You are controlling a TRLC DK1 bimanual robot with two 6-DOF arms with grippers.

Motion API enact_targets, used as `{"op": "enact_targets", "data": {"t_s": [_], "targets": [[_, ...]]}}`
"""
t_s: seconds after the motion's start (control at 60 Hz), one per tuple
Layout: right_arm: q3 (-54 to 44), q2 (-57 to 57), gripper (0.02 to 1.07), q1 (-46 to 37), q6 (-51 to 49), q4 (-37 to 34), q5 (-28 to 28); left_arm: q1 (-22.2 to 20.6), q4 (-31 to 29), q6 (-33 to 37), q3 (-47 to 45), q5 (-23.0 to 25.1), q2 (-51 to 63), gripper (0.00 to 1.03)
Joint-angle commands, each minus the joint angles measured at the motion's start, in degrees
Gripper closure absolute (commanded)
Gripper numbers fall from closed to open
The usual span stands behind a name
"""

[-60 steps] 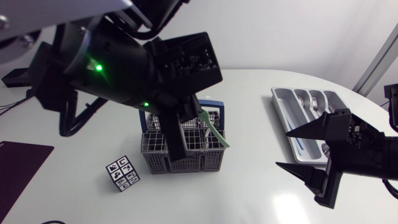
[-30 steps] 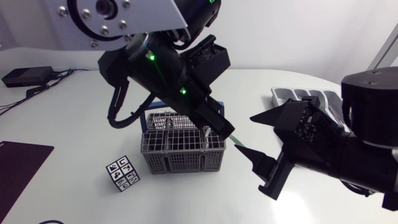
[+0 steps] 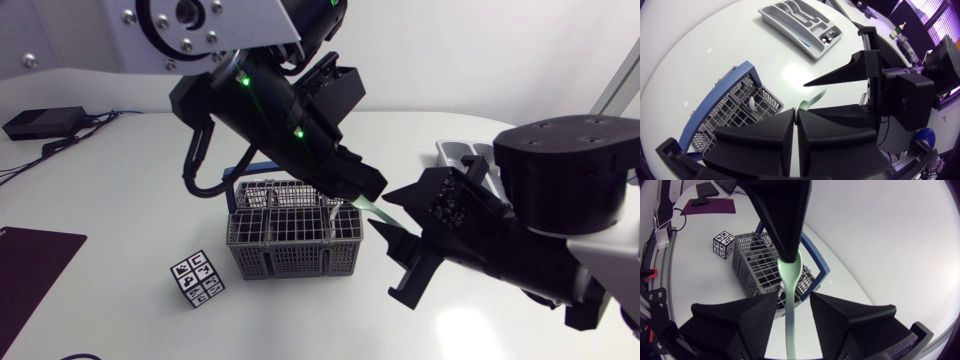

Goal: Transfer all utensils from the basket to the drawer tray.

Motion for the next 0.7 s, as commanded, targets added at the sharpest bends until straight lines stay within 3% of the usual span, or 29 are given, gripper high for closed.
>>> {"op": "enact_targets", "data": {"t_s": [0.0, 0.083, 0.267, 0.517, 0.683], "targets": [[-1.20, 1.15, 0.69, 0.45, 0.18, 0.96, 0.82, 0.89, -0.10, -1.49, 2.08, 1.38, 0.83, 1.00], [-1.29, 1.41, 0.72, 0.54, 0.18, 1.40, 0.82, 1.15, -0.28, -1.58, 1.99, 2.17, 0.83, 1.00], [-0.94, 1.85, 0.98, 0.45, -0.17, 1.40, 1.35, 1.24, -0.45, -1.58, 1.99, 2.87, 0.83, 1.00], [-1.11, 2.29, 1.01, 0.45, -0.52, 1.05, 1.61, 1.33, -0.81, -1.67, 2.16, 4.54, 0.57, 0.99], [-1.38, 1.85, 1.01, 0.45, -0.52, 0.52, 1.00, 1.50, -1.25, -1.75, 2.69, 4.54, 0.48, 0.65]]}}
